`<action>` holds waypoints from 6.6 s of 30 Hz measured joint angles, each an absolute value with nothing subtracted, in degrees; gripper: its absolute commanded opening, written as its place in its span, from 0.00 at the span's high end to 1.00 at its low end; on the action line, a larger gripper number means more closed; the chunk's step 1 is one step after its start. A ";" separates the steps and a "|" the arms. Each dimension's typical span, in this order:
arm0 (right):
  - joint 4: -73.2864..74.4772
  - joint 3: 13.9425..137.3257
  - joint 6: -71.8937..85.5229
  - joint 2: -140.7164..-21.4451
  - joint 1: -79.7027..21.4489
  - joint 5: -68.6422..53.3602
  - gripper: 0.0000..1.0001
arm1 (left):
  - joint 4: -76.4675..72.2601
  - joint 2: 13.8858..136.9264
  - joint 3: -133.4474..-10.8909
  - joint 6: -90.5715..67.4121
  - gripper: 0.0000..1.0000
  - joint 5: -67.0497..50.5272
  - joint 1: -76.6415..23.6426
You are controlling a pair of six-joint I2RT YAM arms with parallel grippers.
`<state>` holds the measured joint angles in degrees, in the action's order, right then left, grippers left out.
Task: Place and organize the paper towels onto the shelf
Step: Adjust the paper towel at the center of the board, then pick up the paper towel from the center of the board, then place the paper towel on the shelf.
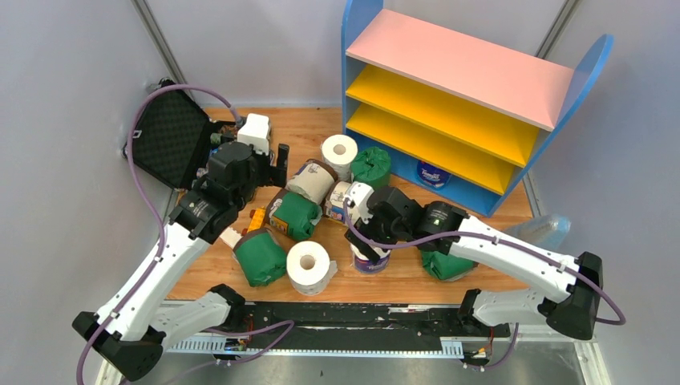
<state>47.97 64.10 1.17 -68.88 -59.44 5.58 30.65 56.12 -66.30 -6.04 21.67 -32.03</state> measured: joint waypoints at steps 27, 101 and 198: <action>48.14 63.72 -4.51 -80.40 -65.98 3.97 0.45 | 27.57 53.47 -63.33 -5.93 0.00 24.75 -31.03; 37.04 58.02 -1.28 -82.96 -19.81 26.24 0.85 | 26.76 52.93 -62.15 -5.91 0.00 22.57 -31.03; 15.46 35.31 38.15 -64.77 -11.79 37.91 0.58 | 26.48 53.58 -61.54 -5.91 0.00 21.32 -31.03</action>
<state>15.46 35.31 38.15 -64.77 -11.79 37.91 26.48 53.58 -61.54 -5.91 21.32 -31.03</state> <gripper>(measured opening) 0.424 0.997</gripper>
